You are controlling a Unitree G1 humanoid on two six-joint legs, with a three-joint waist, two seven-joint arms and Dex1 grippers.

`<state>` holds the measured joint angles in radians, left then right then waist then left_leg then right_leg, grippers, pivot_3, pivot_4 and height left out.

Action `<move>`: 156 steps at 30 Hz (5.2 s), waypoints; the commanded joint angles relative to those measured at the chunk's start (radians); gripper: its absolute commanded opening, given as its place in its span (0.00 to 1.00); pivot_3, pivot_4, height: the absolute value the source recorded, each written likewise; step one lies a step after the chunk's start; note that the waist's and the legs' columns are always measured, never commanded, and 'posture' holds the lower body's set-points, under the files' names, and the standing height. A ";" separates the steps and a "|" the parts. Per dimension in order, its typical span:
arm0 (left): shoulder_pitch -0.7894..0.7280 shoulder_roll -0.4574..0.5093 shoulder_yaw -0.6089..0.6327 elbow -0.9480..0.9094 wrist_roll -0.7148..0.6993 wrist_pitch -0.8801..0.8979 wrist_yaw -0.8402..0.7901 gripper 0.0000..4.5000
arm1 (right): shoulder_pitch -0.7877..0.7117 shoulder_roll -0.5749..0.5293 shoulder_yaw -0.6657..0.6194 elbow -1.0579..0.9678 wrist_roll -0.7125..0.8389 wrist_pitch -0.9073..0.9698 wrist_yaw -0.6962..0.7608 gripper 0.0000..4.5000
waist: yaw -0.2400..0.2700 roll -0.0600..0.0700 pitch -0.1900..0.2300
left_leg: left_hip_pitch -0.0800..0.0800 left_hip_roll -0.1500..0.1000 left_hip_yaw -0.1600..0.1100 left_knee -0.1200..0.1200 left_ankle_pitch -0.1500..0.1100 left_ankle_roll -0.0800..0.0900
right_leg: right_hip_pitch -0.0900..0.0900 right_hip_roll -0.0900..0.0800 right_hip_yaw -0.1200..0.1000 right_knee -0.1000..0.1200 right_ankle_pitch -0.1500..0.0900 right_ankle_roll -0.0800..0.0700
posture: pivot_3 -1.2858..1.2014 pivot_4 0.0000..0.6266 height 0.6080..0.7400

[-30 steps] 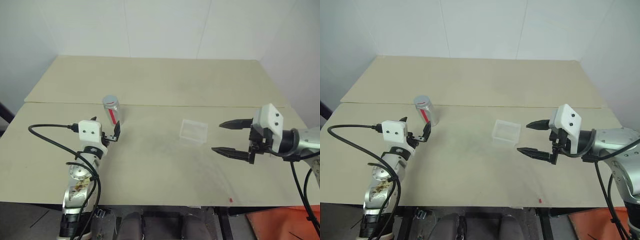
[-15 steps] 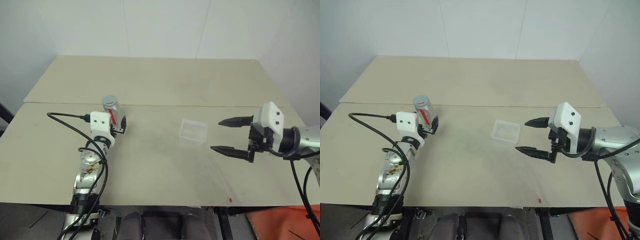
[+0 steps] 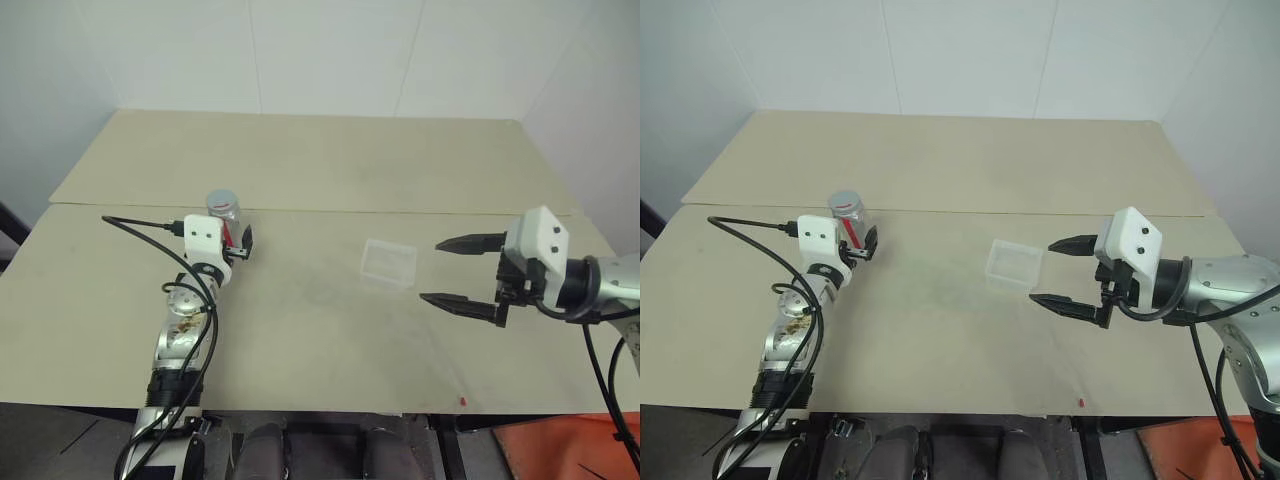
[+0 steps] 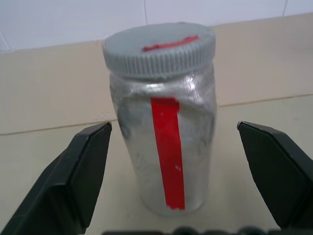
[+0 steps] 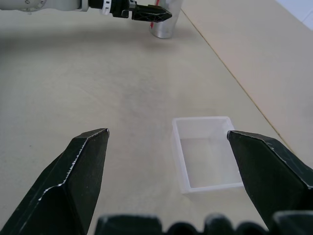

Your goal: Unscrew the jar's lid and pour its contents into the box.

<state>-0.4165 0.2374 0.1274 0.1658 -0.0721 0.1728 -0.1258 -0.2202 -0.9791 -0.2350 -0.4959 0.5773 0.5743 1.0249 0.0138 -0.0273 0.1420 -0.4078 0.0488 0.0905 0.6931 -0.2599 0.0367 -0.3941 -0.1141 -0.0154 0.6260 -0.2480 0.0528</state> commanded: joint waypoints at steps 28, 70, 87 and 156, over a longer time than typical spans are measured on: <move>-0.117 0.017 -0.022 0.132 -0.041 -0.070 -0.126 0.60 | 0.026 -0.006 -0.080 -0.090 0.073 0.021 -0.073 1.00 | 0.002 0.000 0.000 | 0.000 0.000 0.000 0.000 0.000 0.000 | 0.000 0.000 -0.001 0.000 0.000 0.000 | 0.52 0.24 1.00; -0.411 0.176 -0.250 0.133 -0.297 0.125 -1.173 0.60 | -0.577 0.532 0.308 0.166 0.019 0.307 -0.487 1.00 | -0.007 0.000 0.001 | -0.016 0.000 0.004 0.003 0.003 -0.003 | -0.013 0.002 -0.003 0.006 0.000 0.001 | 0.52 0.24 1.00; -0.425 0.182 -0.245 0.133 -0.317 0.114 -1.217 0.60 | -0.546 0.483 0.332 0.142 0.035 0.268 -0.349 0.67 | -0.006 0.000 0.001 | -0.016 0.000 0.004 0.003 0.003 -0.003 | -0.013 0.002 -0.003 0.006 0.000 0.001 | 0.52 0.24 1.00; -0.298 0.137 -0.191 -0.072 -0.296 0.213 -0.857 0.60 | -0.546 0.654 0.343 0.194 -0.168 0.183 -0.573 1.00 | -0.010 0.001 0.001 | -0.016 0.000 0.004 0.003 0.004 -0.004 | -0.014 0.002 -0.003 0.007 0.001 0.001 | 0.52 0.24 1.00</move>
<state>-0.7045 0.3704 -0.0784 0.1263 -0.3546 0.3919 -0.9849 -0.7657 -0.3198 0.1175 -0.2684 0.4073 0.7552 0.4458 0.0035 -0.0266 0.1431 -0.4238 0.0490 0.0941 0.6960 -0.2564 0.0324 -0.4076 -0.1118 -0.0185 0.6327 -0.2473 0.0540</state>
